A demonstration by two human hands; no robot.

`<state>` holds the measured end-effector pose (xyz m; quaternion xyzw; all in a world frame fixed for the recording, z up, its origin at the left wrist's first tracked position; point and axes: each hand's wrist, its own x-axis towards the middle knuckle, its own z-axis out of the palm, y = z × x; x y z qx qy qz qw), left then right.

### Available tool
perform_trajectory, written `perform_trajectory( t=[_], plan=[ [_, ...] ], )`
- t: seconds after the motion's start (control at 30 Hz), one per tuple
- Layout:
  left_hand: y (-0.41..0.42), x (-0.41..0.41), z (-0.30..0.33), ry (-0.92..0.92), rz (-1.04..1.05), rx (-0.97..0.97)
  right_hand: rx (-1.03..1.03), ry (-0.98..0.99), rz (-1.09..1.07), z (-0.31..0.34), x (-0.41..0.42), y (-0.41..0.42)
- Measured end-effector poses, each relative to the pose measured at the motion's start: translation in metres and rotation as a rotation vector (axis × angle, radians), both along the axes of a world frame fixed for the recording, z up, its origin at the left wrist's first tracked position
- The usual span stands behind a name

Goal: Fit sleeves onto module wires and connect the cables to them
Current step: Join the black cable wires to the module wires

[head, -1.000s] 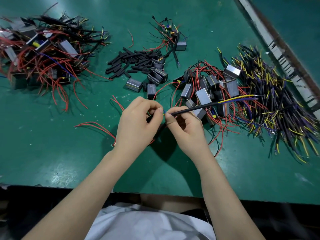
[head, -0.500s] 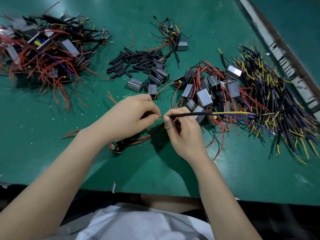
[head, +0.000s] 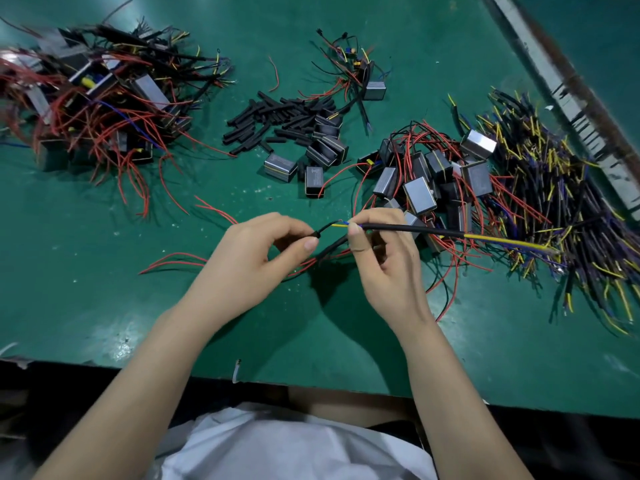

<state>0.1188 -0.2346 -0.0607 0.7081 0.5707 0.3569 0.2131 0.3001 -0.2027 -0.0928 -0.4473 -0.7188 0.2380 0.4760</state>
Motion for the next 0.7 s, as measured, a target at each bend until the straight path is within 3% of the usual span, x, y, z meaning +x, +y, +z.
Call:
perform_trajectory(
  t=[0.33,0.47,0.7],
  plan=[
    [0.010,0.020,0.008,-0.046,0.079,0.156,0.082,0.065,0.027,0.001,0.004,0.002],
    [0.013,0.021,0.010,-0.035,0.006,0.207,0.099,0.095,0.060,0.001,0.004,0.002],
    [0.025,0.010,0.019,0.005,-0.156,0.131,0.019,0.085,0.091,0.004,0.001,-0.001]
  ],
)
